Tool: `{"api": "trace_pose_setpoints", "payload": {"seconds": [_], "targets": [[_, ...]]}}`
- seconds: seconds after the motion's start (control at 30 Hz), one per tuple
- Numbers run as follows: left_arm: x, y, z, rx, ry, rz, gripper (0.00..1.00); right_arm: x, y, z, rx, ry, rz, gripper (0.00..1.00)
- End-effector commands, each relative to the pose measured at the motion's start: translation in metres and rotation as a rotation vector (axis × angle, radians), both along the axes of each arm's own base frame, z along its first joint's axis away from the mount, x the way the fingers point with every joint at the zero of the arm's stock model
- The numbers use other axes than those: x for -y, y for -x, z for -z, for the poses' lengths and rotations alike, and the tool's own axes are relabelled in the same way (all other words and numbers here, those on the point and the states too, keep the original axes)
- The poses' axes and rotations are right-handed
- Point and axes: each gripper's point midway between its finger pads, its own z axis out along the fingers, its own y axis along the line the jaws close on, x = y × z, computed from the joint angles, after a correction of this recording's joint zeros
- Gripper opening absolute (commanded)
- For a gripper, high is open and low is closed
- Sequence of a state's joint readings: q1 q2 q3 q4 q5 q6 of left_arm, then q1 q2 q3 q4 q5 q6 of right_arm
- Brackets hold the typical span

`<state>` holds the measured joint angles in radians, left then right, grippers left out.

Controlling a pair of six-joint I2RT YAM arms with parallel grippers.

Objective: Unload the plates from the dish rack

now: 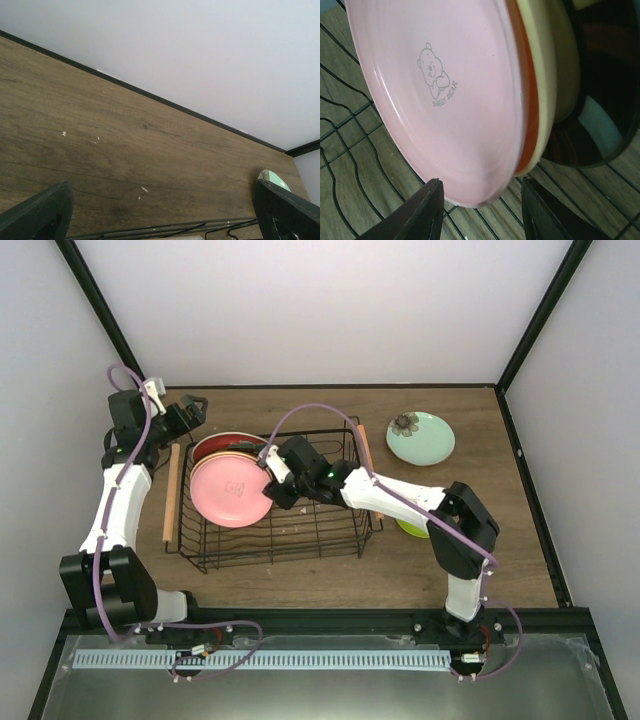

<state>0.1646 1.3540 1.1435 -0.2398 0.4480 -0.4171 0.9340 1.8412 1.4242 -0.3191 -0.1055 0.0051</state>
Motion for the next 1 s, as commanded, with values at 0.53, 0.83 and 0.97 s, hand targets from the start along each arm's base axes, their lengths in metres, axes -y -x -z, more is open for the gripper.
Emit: {"api": "trace_pose_setpoints", "payload": {"seconds": [0.53, 0.83, 0.97], "targets": [[0.002, 0.002, -0.009, 0.036, 0.002, 0.006, 1.00, -0.014, 0.008, 0.018, -0.067, -0.001, -0.045, 0.20], [0.003, 0.001, -0.008, 0.036, 0.007, 0.009, 1.00, -0.011, 0.004, 0.017, -0.060, 0.001, -0.019, 0.13], [0.003, 0.001, -0.007, 0.034, 0.007, 0.009, 1.00, -0.015, 0.003, 0.022, -0.085, -0.004, -0.016, 0.18]]}}
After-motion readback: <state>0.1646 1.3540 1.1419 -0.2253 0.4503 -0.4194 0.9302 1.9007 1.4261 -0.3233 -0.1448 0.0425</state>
